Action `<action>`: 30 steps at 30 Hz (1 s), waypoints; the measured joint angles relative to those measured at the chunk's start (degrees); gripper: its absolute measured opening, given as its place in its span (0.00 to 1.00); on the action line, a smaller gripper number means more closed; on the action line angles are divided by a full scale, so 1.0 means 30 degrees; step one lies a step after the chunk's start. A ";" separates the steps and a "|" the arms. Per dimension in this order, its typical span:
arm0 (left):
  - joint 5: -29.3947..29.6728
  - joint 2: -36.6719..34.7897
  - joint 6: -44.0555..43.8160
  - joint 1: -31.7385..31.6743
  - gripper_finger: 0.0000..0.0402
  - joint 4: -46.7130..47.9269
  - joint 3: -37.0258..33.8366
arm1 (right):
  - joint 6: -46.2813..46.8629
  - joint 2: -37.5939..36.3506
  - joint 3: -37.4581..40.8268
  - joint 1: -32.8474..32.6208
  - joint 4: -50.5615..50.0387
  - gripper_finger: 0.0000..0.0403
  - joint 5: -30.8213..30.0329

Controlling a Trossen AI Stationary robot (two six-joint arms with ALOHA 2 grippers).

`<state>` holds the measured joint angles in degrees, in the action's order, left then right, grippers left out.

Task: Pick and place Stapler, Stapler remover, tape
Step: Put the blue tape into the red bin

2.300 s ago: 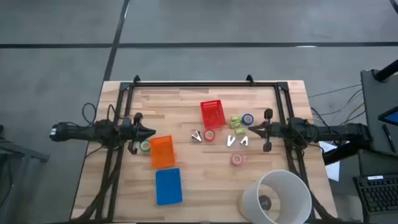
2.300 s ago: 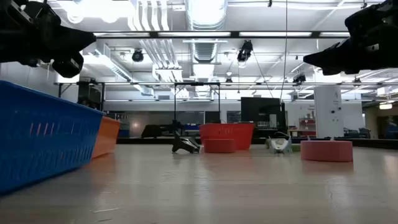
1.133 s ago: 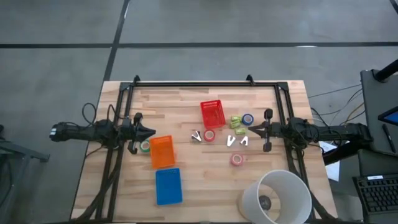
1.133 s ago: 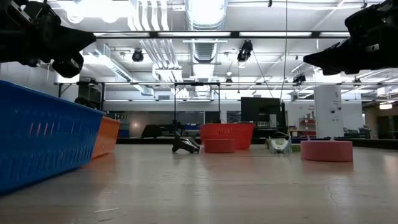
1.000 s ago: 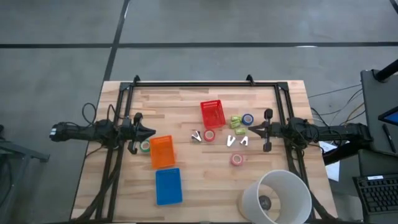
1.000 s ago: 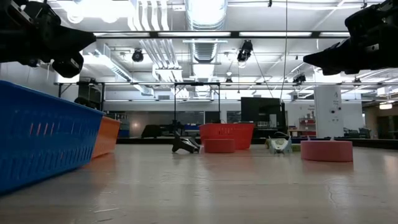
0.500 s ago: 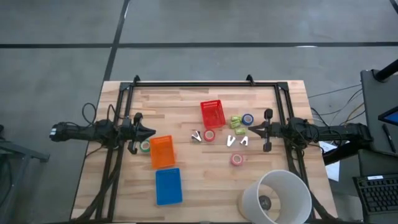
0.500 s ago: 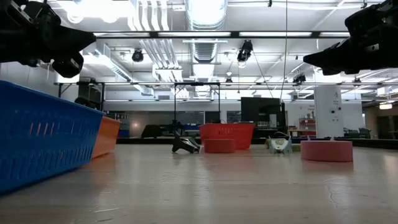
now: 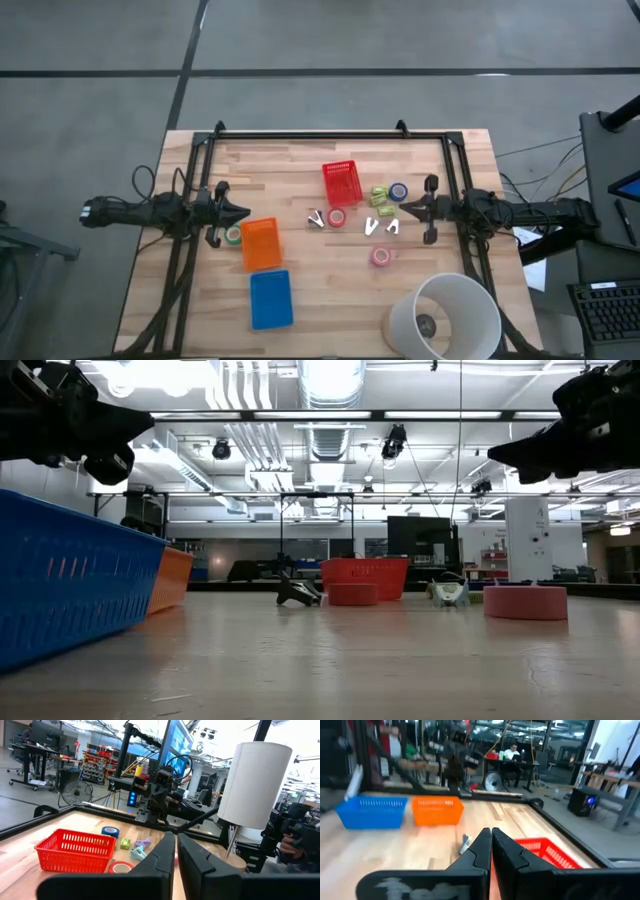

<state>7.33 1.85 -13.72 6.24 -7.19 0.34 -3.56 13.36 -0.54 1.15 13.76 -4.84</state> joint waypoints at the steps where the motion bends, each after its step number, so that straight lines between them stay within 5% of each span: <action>1: 0.0000 0.0005 0.0006 0.0004 0.06 0.0001 0.0000 | 0.0486 0.0037 0.0000 0.0000 0.0343 0.02 0.0048; 7: 0.0000 0.0006 0.0003 0.0003 0.06 0.0002 0.0000 | 0.4320 0.0152 -0.0007 -0.0036 0.0433 0.02 0.0449; 30: -0.0002 0.0003 0.0007 0.0002 0.06 -0.0001 0.0000 | 1.4085 0.1871 0.0000 -0.0031 -0.2917 0.07 -0.5113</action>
<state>7.33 1.86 -13.69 6.24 -7.19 0.34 38.69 18.97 -0.54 1.06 5.01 -20.18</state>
